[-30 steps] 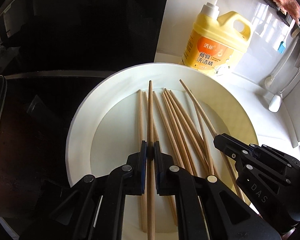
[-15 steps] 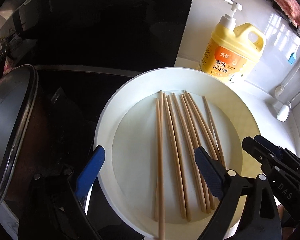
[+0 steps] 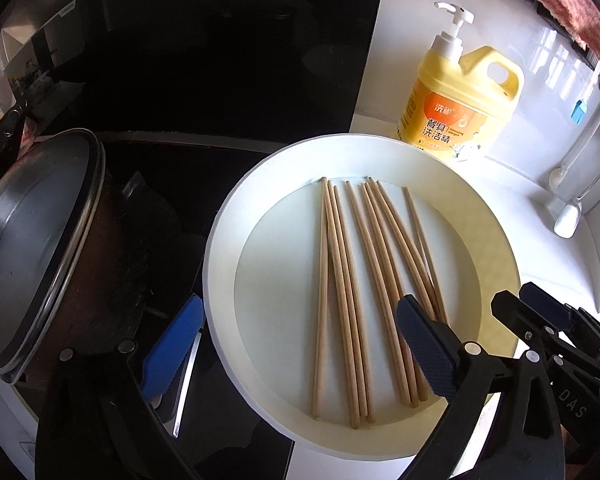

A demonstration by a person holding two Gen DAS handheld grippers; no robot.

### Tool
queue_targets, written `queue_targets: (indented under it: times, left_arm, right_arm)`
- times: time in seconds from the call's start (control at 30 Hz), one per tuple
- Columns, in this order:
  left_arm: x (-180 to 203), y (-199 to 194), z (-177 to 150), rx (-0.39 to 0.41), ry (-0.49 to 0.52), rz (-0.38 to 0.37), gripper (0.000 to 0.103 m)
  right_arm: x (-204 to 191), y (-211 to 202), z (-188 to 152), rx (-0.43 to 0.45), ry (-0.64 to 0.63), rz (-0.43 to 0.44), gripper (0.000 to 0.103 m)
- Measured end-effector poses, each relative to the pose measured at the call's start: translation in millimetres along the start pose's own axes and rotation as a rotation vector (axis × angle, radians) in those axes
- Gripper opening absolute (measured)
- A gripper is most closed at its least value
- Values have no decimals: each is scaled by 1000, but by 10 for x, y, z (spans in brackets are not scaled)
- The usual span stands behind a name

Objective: Organize utensils

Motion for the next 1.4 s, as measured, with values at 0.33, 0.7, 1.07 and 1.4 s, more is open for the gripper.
queue_targets:
  times: [0.33, 0.7, 1.07, 1.4]
  left_arm:
    - [19, -32, -43, -8, 8, 6, 96]
    - [28, -98, -50, -6, 16, 13, 96]
    - [61, -156, -32, -5, 22, 24, 96]
    - [70, -179, -32, -4, 26, 27, 96]
  right_arm:
    - [-2, -105, -33, 11, 7, -2, 52]
    - [-12, -161, -60, 18, 12, 3, 54]
    - [3, -210, -81, 11, 19, 0, 55]
    - [15, -240, -101, 7, 20, 0, 56]
Point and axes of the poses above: each gripper's, at about its wrist camera, not at the fingertips, and y roughly the way its jaws point, x to its right, z to its top, the point moved 1 cm from there along y, roughly the way its jaws point, and after that the axes turned 10 degrees about y, right-handed, at the moved point
